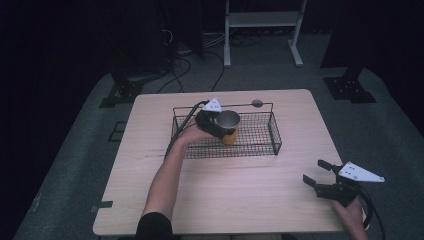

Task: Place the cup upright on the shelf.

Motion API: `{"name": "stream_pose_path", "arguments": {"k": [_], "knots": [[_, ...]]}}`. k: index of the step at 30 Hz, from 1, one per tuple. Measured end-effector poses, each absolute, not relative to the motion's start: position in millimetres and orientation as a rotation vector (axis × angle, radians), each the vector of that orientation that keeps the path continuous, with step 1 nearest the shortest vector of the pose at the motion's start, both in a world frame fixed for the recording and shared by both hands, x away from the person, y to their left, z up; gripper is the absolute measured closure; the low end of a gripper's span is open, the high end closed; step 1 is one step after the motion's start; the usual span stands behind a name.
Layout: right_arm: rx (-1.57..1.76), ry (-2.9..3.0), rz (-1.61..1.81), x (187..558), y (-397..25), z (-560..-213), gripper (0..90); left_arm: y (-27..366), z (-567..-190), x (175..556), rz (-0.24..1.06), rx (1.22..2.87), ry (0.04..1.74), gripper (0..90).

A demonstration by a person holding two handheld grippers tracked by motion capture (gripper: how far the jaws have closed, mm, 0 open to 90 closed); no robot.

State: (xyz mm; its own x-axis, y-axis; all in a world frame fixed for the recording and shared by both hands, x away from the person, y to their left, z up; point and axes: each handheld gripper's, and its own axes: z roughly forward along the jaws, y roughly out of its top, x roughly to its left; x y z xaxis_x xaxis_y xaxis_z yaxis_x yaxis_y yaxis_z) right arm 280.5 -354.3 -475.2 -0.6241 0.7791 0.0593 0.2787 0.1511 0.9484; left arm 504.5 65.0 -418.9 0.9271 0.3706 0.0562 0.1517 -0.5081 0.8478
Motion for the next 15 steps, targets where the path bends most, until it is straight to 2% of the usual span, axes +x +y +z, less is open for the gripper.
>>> {"name": "stream_pose_path", "arguments": {"k": [8, 15], "knots": [[1.004, 1.982, 1.489, 281, -356, -475, 13.3, 67, -414, 505, 0.285, 2.086, 0.379, 0.6], [0.999, 1.987, 1.485, 280, -355, -475, 13.3, 66, -407, 503, 0.319, 2.087, 0.371, 0.5]]}}
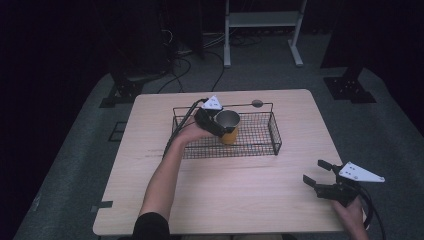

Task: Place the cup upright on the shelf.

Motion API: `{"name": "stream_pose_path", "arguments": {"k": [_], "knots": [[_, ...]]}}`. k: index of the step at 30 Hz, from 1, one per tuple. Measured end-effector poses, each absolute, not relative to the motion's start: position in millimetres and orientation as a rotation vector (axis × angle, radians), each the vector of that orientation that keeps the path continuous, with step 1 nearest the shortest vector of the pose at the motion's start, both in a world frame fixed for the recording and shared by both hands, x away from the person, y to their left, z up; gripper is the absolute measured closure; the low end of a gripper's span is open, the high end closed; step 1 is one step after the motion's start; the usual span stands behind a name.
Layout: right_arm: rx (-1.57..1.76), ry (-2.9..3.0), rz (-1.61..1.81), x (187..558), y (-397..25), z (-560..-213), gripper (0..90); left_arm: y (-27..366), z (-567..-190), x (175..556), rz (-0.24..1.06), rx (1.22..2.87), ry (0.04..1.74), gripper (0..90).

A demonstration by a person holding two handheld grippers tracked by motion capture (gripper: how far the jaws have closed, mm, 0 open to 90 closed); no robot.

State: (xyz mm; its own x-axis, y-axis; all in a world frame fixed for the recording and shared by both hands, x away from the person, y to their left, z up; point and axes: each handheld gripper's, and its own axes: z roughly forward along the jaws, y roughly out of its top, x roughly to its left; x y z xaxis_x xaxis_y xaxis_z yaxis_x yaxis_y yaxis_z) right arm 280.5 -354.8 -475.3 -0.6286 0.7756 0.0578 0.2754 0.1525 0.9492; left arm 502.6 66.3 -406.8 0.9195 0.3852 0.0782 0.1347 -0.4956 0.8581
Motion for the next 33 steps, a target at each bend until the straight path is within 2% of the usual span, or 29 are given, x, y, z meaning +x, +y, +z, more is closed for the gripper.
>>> {"name": "stream_pose_path", "arguments": {"k": [33], "knots": [[1.005, 1.995, 1.451, 281, -352, -476, 13.3, 70, -379, 462, 0.35, 1.976, 0.311, 0.0]]}}
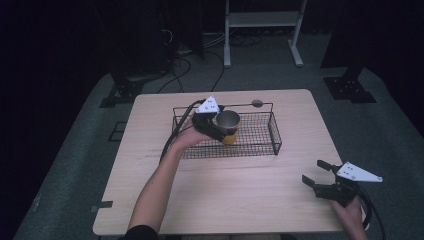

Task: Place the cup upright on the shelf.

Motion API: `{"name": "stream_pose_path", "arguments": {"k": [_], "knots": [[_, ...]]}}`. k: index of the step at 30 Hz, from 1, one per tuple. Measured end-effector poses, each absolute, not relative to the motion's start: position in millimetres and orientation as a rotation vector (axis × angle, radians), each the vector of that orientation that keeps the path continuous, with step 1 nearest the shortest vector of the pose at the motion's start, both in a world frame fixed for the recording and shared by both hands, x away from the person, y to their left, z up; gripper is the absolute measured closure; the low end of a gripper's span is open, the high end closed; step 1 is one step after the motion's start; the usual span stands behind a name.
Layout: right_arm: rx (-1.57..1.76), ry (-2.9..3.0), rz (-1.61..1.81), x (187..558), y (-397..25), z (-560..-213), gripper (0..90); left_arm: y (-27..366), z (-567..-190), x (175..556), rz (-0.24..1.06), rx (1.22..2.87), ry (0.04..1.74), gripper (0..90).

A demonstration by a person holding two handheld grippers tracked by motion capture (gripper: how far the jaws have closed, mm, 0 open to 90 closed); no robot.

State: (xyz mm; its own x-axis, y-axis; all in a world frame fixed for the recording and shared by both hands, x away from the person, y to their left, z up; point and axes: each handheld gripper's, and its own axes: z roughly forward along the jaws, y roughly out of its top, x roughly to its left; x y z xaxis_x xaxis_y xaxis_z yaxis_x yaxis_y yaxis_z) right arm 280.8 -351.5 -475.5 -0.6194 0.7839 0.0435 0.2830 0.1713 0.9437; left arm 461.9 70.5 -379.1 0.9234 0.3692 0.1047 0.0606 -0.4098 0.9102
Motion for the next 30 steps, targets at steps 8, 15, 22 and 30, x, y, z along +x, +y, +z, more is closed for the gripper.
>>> {"name": "stream_pose_path", "arguments": {"k": [8, 15, 22, 30], "knots": [[1.005, 1.996, 1.453, 281, -352, -475, 13.3, 71, -379, 453, 0.337, 1.956, 0.304, 0.0], [1.008, 1.993, 1.457, 280, -352, -475, 13.3, 71, -380, 447, 0.322, 1.941, 0.296, 0.0], [1.016, 1.984, 1.461, 280, -352, -475, 13.3, 70, -381, 441, 0.313, 1.938, 0.285, 0.0], [1.019, 1.982, 1.461, 280, -352, -475, 13.3, 72, -381, 434, 0.306, 1.934, 0.275, 0.0]]}}
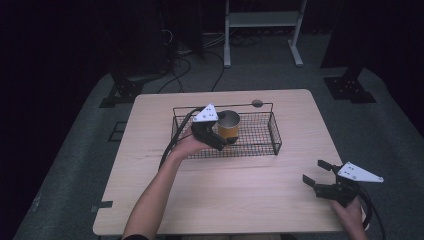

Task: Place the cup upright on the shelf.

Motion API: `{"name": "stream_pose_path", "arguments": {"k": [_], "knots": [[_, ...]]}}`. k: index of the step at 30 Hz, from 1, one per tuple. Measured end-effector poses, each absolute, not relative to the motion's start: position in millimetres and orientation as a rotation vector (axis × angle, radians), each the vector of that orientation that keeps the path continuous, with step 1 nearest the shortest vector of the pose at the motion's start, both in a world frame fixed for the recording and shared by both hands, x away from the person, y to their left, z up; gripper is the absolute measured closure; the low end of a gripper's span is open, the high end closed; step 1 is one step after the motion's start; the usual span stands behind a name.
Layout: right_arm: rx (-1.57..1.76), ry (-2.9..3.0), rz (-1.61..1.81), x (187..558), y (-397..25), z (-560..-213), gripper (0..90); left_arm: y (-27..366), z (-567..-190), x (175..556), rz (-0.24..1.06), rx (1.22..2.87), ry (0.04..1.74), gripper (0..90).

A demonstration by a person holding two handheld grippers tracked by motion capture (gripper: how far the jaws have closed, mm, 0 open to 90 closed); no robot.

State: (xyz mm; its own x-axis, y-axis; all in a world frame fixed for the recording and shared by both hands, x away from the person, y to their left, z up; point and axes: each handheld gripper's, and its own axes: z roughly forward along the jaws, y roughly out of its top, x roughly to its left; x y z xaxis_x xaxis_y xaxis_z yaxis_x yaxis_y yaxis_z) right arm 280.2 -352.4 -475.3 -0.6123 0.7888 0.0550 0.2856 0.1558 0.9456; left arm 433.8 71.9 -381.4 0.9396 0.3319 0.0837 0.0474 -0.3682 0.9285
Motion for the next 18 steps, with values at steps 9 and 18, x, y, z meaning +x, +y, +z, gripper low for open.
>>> {"name": "stream_pose_path", "arguments": {"k": [9, 18], "knots": [[1.021, 1.982, 1.46, 280, -352, -475, 13.3, 75, -385, 424, 0.301, 1.918, 0.269, 0.0], [1.025, 1.98, 1.462, 280, -353, -475, 13.3, 77, -388, 412, 0.296, 1.898, 0.251, 0.0]]}}
